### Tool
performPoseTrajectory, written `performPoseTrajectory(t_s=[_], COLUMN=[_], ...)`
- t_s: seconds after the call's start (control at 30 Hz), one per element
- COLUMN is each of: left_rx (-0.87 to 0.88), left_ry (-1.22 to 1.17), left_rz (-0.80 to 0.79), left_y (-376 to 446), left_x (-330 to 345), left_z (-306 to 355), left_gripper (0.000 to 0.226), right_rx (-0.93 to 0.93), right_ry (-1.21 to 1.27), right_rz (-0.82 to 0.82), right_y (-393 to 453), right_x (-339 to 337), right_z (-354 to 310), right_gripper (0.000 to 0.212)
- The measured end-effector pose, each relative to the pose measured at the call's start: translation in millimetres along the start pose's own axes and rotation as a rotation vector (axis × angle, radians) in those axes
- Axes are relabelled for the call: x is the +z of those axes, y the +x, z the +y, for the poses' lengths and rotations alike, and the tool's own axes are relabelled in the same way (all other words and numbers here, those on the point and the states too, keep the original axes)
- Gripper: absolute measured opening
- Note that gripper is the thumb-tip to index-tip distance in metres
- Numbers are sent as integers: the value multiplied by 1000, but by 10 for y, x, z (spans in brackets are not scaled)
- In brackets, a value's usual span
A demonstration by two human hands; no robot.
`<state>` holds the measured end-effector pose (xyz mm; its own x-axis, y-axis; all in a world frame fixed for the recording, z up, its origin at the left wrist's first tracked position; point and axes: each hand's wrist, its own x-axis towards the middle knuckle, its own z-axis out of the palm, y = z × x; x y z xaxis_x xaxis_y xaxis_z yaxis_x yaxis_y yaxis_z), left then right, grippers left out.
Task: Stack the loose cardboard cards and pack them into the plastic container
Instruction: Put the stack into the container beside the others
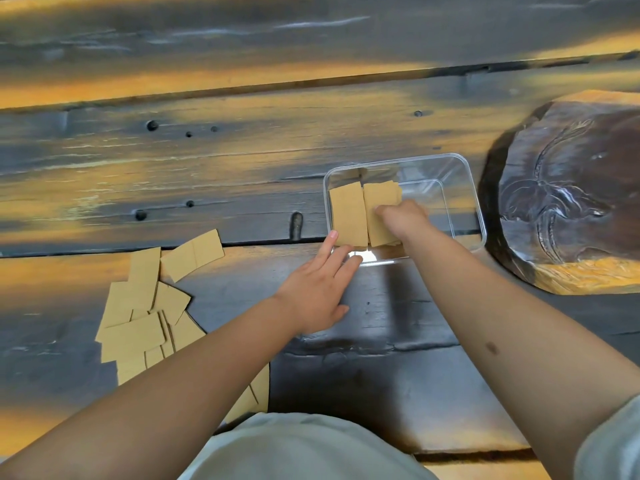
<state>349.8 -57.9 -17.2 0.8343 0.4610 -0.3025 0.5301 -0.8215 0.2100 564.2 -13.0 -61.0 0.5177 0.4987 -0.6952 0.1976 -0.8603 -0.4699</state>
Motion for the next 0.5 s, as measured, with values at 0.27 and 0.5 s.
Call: performPoseTrajectory(t_s=[0.27,0.5], left_rx=[-17,-126], left_ry=[-2,7], left_rz=[-17,39], left_y=[4,331], left_x=[-3,-168], left_z=[5,17], left_gripper=[81,77], right_rx=[-107,-142], right_ry=[-185,-354], right_rz=[14,44], right_y=[7,61], right_x=[4,-67], right_z=[-38,4], right_gripper=[52,54])
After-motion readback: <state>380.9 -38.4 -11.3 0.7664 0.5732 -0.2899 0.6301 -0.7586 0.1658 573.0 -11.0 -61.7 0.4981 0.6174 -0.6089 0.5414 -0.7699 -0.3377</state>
